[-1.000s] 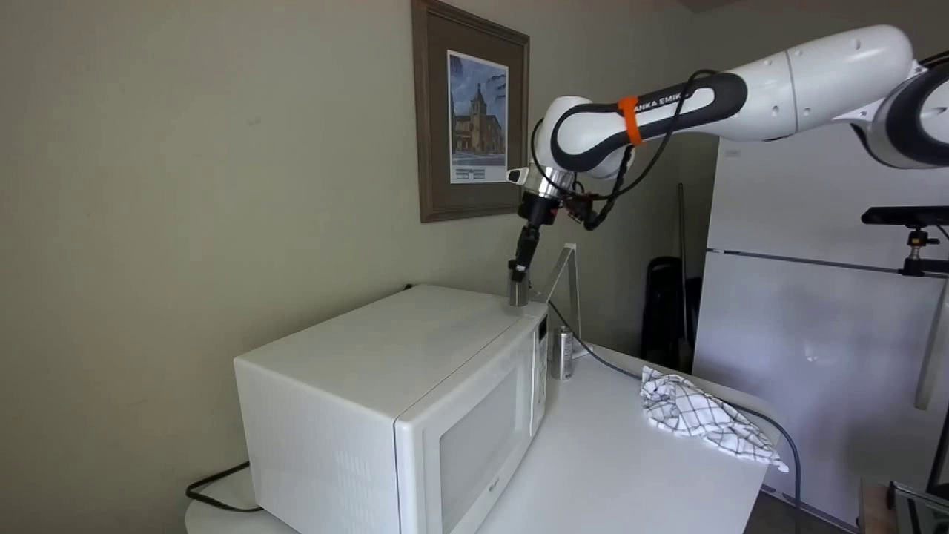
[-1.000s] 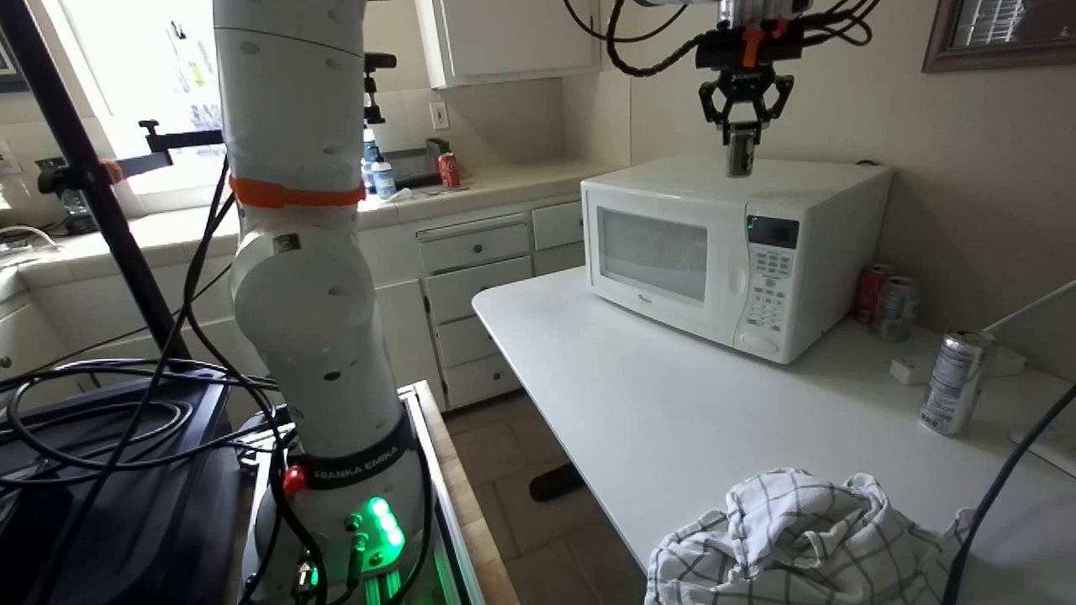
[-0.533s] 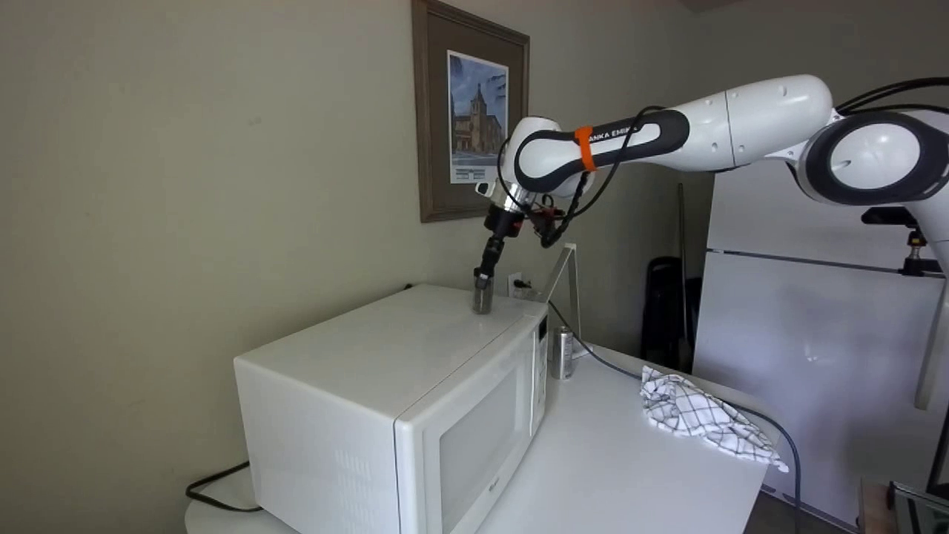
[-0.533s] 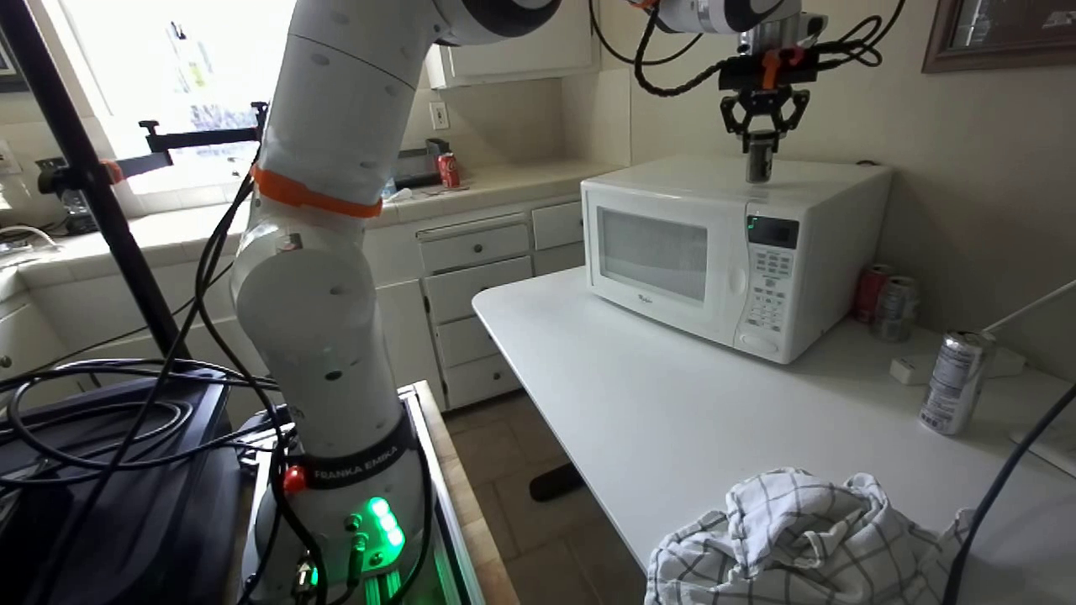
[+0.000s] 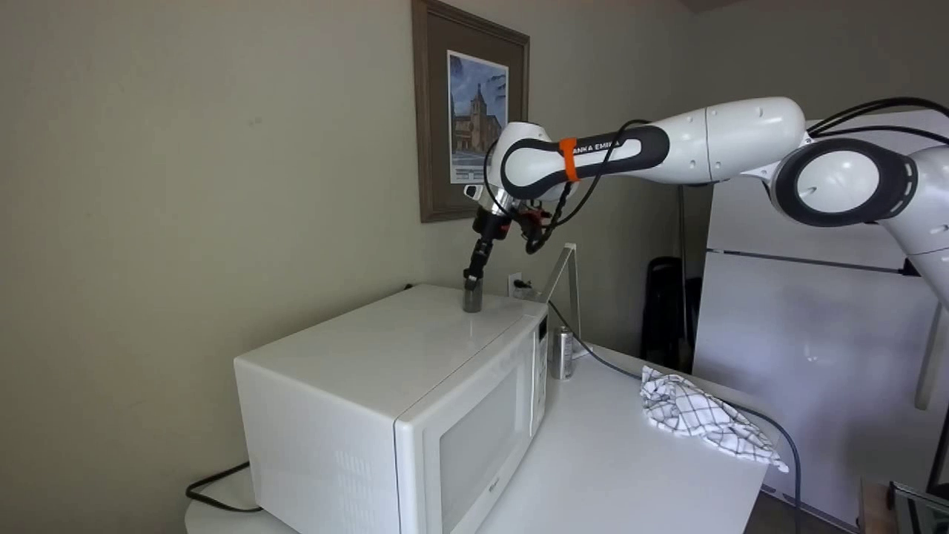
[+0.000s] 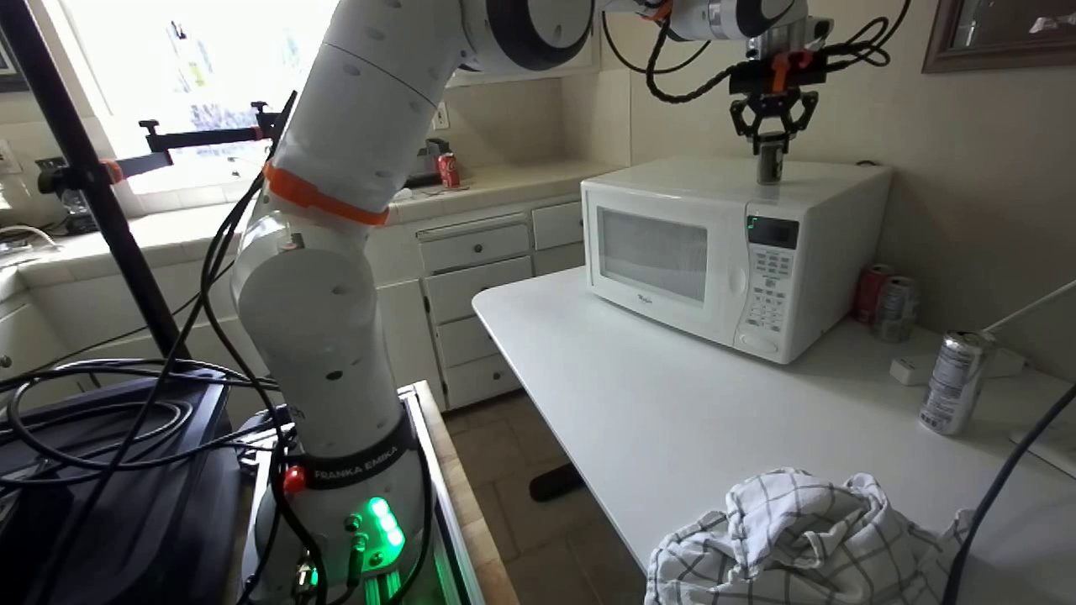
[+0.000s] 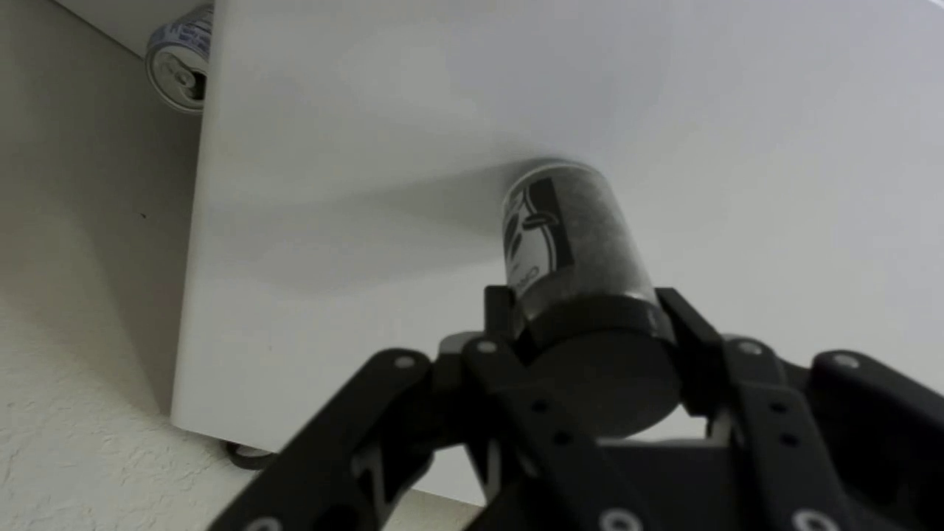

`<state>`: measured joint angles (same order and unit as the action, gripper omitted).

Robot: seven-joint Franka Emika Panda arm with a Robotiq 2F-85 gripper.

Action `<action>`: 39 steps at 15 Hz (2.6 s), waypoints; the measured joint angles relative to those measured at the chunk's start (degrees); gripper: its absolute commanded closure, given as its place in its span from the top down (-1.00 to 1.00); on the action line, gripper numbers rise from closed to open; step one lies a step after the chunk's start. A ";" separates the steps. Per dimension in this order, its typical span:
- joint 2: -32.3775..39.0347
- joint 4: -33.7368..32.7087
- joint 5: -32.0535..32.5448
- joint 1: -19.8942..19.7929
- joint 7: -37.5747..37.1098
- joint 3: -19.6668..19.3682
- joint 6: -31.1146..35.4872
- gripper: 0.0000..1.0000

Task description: Put the glass jar on top of the microwave.

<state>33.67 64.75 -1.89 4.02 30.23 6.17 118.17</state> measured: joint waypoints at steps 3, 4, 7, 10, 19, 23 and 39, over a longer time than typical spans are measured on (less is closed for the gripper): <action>1.45 -2.37 0.19 0.01 -0.01 -0.09 -1.40 0.50; 1.80 -3.03 0.19 0.01 -0.01 -0.10 -1.84 0.64; 2.36 -4.35 0.19 0.09 0.02 -0.02 -3.58 0.99; 1.76 -4.86 0.19 0.54 0.02 0.05 -6.19 1.00; -10.99 6.45 8.24 1.06 -5.61 -4.70 -12.19 1.00; -19.17 17.74 8.17 -0.04 -5.70 -6.14 -18.33 1.00; -54.88 65.47 4.40 -6.54 -5.75 -11.03 -6.51 1.00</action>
<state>-21.22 130.23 2.51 -2.51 24.48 -4.86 111.66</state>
